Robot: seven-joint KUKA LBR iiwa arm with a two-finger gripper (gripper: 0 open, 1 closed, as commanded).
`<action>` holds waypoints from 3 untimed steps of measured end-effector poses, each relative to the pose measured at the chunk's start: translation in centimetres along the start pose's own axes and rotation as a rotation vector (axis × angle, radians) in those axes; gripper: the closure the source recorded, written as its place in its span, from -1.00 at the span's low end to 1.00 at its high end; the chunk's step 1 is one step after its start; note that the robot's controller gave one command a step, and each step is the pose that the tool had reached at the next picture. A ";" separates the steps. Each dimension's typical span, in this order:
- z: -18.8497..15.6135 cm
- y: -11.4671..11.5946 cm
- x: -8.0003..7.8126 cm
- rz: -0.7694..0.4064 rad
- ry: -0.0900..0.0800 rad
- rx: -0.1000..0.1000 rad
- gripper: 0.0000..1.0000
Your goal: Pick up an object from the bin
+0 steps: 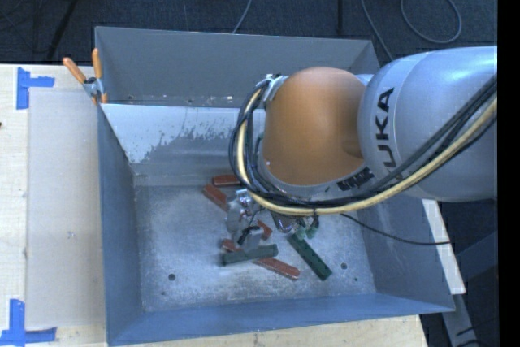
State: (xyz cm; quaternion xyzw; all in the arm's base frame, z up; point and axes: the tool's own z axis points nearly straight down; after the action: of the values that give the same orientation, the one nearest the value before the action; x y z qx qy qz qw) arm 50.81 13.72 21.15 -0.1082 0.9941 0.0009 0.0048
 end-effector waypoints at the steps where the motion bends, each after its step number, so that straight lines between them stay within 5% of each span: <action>1: 0.5 -0.1 0.2 0.002 0.010 0.001 -1.00; 2: 14.0 -6.0 1.1 -0.129 0.018 -0.001 -1.00; 3: 14.0 -2.0 3.2 -0.323 -0.001 0.001 -1.00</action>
Offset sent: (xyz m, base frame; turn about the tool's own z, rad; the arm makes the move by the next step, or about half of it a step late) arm 0.0000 0.0000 0.0000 0.0000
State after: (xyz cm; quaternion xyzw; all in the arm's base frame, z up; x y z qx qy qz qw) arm 48.27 11.09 7.11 -0.2666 0.9638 -0.0002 0.0053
